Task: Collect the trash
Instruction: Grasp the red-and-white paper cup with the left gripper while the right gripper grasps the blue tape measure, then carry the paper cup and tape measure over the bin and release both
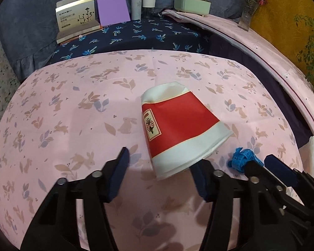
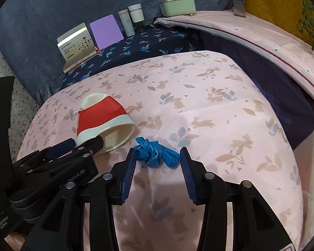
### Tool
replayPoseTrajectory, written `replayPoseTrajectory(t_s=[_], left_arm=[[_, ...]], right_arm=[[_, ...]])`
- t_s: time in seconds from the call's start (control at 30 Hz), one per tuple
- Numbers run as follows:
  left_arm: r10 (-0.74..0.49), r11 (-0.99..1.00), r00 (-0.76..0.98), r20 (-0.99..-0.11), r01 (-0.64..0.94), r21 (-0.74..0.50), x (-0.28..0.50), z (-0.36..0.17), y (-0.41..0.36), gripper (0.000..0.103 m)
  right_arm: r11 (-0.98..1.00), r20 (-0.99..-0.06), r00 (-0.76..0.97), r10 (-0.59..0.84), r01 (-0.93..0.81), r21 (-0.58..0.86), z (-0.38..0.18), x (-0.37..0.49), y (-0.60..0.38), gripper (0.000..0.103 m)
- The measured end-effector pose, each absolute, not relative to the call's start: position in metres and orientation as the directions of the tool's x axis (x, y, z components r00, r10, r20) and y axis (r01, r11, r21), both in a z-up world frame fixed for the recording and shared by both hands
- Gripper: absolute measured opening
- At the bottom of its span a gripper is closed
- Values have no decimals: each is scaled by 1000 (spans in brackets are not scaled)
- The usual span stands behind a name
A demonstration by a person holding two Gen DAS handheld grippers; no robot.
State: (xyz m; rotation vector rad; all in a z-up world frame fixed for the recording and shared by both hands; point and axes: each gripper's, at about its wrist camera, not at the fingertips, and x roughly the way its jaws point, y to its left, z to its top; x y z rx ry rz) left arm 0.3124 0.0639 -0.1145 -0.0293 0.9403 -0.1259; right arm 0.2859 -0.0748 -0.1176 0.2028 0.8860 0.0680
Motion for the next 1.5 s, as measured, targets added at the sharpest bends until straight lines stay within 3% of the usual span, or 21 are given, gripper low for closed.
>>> replayPoseTrajectory(t_s=[0.13,0.27,0.4,0.7,1.5], left_arm=[[-140,990,586,-798,106,-96,313,-115,63,28],[-139,990,601,-787,110,-90,311,-111,63,23],[-131,991,613,-779,101,-88,307,-103,64,18],[-142,989,634,-760,123,-82,279,-77,51,7],[-297,925,654,-696,378,-39,157,-8,-100,6]], right_arm=[[980,-763,630,144,14,196,-124,292,-72,46],[980,-767,623,153,5,200,-127,294,-70,39],[981,-767,623,154,-5,193,-125,289,-69,23],[978,-733,664,144,18,208,-97,256,-86,16],[941,-616,787,-23,225,252,-20,111,-226,16]])
